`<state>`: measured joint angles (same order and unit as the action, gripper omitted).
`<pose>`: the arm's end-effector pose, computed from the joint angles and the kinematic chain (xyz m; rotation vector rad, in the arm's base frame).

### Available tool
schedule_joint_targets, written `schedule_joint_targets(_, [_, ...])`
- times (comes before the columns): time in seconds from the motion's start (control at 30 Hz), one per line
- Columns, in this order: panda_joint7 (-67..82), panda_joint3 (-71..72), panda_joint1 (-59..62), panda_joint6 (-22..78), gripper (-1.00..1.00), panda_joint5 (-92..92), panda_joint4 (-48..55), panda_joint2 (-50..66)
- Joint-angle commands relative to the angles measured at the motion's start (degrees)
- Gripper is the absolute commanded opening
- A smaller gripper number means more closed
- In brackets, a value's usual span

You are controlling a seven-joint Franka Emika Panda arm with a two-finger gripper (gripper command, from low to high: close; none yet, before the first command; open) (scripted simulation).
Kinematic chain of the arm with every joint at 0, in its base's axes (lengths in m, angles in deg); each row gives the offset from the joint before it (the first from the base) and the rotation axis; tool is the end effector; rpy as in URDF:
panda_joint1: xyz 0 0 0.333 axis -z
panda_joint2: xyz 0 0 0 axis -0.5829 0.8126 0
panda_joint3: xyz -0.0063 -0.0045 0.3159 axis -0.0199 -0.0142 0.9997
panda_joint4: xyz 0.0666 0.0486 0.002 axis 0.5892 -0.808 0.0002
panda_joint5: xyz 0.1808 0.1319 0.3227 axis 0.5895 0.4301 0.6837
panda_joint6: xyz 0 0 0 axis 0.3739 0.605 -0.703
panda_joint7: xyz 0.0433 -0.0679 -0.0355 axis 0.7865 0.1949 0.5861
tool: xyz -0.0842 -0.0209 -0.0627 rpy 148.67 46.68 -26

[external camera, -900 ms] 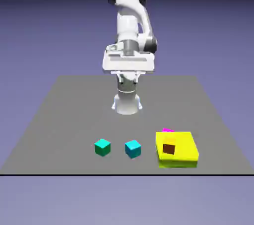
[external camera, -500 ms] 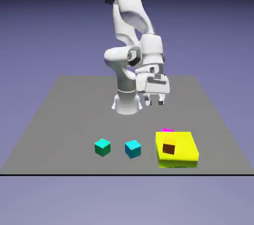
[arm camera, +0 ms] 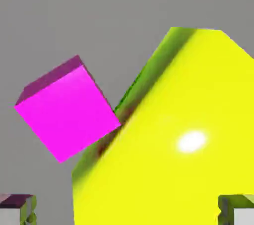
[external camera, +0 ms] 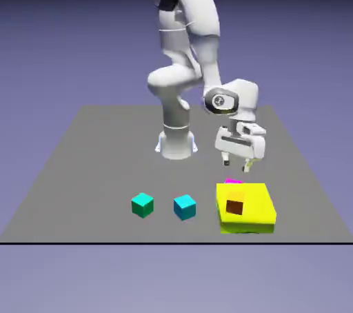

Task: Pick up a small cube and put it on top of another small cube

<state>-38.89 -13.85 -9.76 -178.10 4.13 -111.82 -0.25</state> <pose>0.2766 0.2240 0.2082 1.8808 2.0089 0.2061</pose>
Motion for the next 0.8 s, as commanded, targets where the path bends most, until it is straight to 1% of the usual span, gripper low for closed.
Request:
schedule_joint_targets(0.0, [1.3, -0.5, -1.2, 0.5, 0.00, -2.5, 0.0, 1.1])
schedule_joint_targets(0.07, [4.0, -1.4, -4.3, 1.5, 0.00, -7.5, 0.1, 3.3])
schedule_joint_targets(0.13, [4.5, -1.6, -4.9, 1.7, 0.00, -8.4, 0.1, 3.7])
schedule_joint_targets(0.6, [-19.4, -30.6, -32.2, -14.8, 0.00, -26.4, 10.1, 26.7])
schedule_joint_targets(0.63, [-19.8, -31.1, -32.7, -15.1, 0.00, -26.7, 10.3, 27.1])
schedule_joint_targets(0.67, [-19.8, -31.2, -32.7, -15.1, -1.00, -26.7, 10.3, 27.1])
schedule_joint_targets(0.7, [-19.8, -31.2, -32.7, -15.1, -1.00, -26.7, 10.3, 27.1])
schedule_joint_targets(0.77, [-16.4, -27.0, -28.8, -12.7, -1.00, -24.1, 8.9, 23.8])
